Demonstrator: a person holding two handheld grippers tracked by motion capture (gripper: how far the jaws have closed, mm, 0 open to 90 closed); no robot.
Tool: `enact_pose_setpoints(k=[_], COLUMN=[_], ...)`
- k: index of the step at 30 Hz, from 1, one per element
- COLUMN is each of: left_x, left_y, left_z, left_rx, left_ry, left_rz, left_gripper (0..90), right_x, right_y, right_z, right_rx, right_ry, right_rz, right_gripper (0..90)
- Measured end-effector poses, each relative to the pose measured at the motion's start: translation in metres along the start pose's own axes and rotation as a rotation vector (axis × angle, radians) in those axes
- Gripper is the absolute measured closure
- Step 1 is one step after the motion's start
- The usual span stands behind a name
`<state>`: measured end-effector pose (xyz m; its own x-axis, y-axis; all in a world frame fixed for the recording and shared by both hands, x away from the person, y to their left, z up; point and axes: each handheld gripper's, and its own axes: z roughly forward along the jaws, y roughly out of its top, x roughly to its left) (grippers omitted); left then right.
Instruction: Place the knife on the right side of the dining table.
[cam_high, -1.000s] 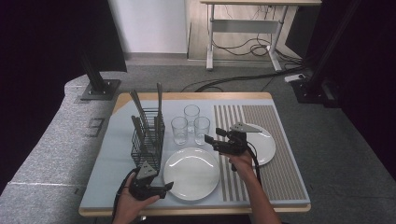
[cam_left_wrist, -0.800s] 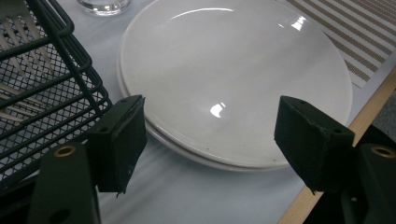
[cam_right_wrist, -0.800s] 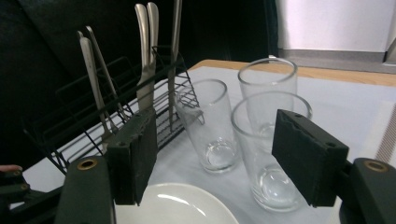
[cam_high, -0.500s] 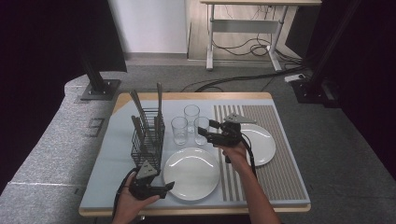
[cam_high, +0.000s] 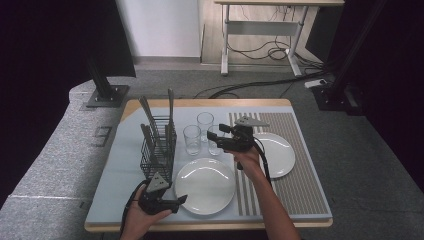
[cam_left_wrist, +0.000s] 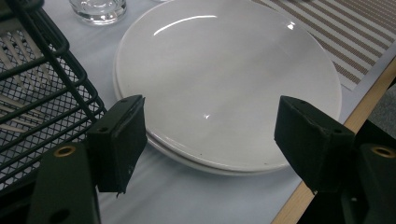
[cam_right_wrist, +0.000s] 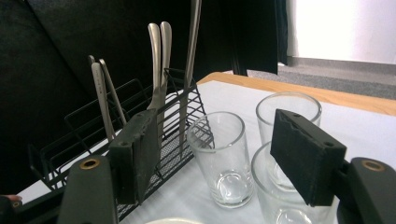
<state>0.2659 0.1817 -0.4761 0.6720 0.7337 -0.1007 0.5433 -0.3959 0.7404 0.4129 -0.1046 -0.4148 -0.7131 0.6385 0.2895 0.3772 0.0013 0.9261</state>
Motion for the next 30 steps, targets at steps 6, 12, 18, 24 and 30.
enact_pose_setpoints(k=[6, 12, 18, 24, 30], left_x=[-0.001, -0.001, 0.000, 0.001, 0.002], left_y=[-0.001, -0.001, 0.000, 0.000, 0.000], left_z=[0.001, 0.001, -0.001, -0.002, -0.001], left_rx=[0.002, 0.003, 0.000, 0.000, -0.001], left_ry=[-0.002, -0.004, -0.004, -0.001, -0.002], left_rz=[-0.001, 0.002, 0.002, 0.002, 0.002], left_gripper=[25.5, 25.6, 25.5, 25.6, 25.6], right_x=[0.001, 0.003, 0.004, 0.005, 0.007], right_y=[0.002, 0.003, 0.006, 0.008, 0.011], right_z=[0.006, 0.013, 0.021, 0.026, 0.030], right_rx=[0.003, 0.002, 0.008, 0.011, 0.018], right_ry=[0.008, 0.034, 0.038, 0.040, 0.042], right_rz=[-0.011, -0.002, -0.005, -0.006, -0.017], right_gripper=[33.6, 35.6, 35.6, 35.6, 35.7])
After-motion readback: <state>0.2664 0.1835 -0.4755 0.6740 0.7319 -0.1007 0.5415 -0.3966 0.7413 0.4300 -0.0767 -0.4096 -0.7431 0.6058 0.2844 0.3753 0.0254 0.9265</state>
